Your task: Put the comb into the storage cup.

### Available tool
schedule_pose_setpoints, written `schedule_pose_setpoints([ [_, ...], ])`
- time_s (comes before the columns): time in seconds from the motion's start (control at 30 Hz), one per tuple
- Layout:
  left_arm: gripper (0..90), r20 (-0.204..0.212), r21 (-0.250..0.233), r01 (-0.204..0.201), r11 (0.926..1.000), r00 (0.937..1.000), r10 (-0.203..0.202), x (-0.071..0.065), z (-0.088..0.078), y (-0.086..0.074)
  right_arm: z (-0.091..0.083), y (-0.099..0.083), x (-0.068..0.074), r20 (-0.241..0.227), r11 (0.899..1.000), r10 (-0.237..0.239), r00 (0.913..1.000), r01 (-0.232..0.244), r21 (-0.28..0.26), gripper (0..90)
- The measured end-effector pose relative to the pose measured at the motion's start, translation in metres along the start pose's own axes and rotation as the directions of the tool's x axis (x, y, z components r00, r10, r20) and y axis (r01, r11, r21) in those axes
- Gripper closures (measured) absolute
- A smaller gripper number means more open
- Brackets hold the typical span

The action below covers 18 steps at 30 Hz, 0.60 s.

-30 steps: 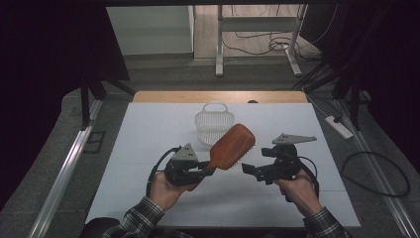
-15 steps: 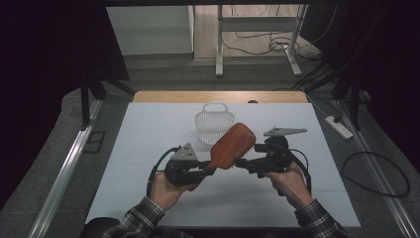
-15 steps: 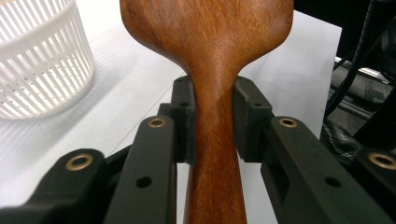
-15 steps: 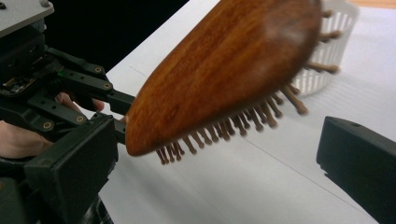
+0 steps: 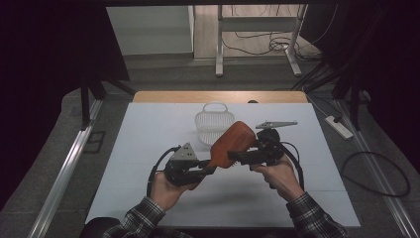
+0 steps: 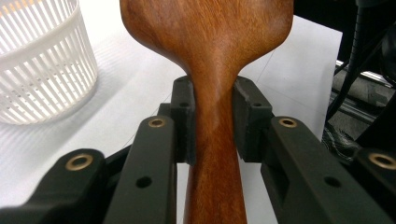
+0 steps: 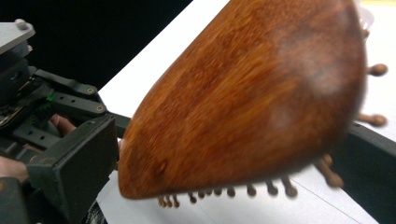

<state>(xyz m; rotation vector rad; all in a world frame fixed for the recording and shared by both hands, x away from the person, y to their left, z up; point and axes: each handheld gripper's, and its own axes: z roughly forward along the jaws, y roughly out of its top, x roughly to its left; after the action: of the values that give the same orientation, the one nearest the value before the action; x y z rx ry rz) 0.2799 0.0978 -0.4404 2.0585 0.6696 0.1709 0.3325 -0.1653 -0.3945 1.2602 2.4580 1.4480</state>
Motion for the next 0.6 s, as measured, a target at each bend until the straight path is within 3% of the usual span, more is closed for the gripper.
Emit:
schedule_pose_setpoints([
  [0.37, 72.5, -0.006, -0.014, 0.002, 0.9999, 1.0, -0.002, -0.001, 0.001, 0.0, 0.01, 0.006, -0.001, 0.003, 1.0, 0.027, 0.9996, -0.027, -0.008, 0.8],
  [0.47, 72.5, -0.007, -0.013, 0.002, 0.9999, 1.0, -0.003, -0.001, 0.001, 0.0, 0.012, 0.007, -0.003, -0.013, 0.999, 0.048, 0.9988, -0.048, -0.017, 6.2],
  [0.6, 72.5, -0.01, -0.012, 0.003, 0.9999, 0.9999, -0.003, -0.001, 0.002, -0.001, 0.011, 0.007, -0.003, -0.054, 0.998, 0.061, 0.9966, -0.063, -0.031, 19.7],
])
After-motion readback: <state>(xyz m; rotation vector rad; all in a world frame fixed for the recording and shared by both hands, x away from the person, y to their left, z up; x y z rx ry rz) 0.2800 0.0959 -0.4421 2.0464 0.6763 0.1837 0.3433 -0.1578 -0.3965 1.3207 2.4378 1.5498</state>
